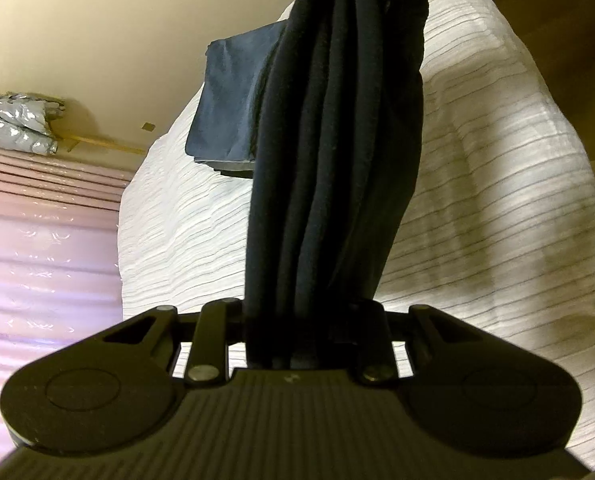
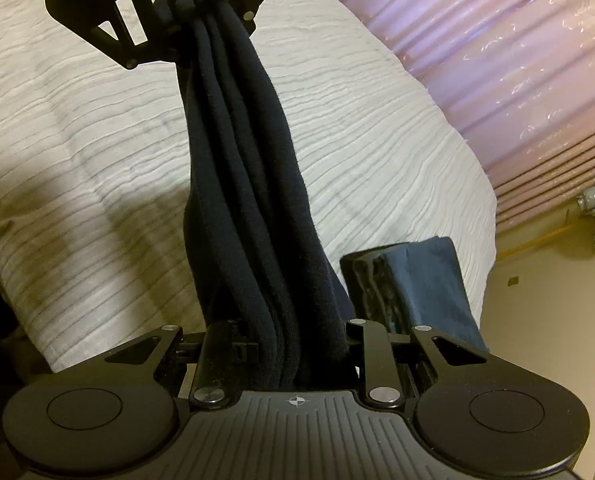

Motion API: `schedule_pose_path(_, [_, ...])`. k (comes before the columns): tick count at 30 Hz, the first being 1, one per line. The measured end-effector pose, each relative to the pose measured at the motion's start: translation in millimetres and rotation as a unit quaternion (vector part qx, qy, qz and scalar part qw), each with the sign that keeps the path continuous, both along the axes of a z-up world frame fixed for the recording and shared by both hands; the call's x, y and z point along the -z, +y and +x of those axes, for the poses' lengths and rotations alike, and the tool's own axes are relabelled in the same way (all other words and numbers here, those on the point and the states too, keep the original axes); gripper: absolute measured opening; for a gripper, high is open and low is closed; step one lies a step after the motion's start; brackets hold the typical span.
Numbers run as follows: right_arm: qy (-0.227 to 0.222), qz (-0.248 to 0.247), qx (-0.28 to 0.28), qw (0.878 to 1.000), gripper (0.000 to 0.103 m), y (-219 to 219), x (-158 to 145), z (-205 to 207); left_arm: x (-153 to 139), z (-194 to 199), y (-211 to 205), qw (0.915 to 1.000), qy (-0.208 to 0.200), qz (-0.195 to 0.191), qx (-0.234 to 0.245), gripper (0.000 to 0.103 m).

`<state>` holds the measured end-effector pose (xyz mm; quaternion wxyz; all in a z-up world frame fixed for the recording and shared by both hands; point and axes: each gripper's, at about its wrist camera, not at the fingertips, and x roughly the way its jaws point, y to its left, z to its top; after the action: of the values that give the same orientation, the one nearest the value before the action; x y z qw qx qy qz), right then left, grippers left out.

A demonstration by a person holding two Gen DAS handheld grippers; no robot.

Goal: Fold clothes
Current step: 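Carry the hanging navy garment with both grippers over the folded stack, then lower the navy garment onto the folded stack with both grippers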

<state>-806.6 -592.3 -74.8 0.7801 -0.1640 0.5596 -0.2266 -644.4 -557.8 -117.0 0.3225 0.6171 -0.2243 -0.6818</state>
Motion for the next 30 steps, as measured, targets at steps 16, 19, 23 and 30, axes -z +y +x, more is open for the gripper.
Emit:
schedule_pose_path(16, [0.01, -0.062, 0.081, 0.995, 0.024, -33, -43, -21, -38, -32, -66, 0.9936, 0.05, -0.066, 0.076, 0.025])
schedule_pose_path(19, [0.013, -0.076, 0.091, 0.993, 0.024, -59, -53, -40, -44, -57, -96, 0.9923, 0.061, -0.075, 0.078, 0.025])
schedule_pose_path(23, [0.018, -0.089, 0.081, 0.993, 0.025, -113, -55, -71, -46, -94, -153, 0.992, 0.069, -0.081, 0.067, 0.025])
schedule_pose_path(30, [0.018, -0.099, 0.045, 0.994, 0.025, -250, -48, -118, -52, -156, -282, 0.9936, 0.062, -0.09, 0.028, 0.025])
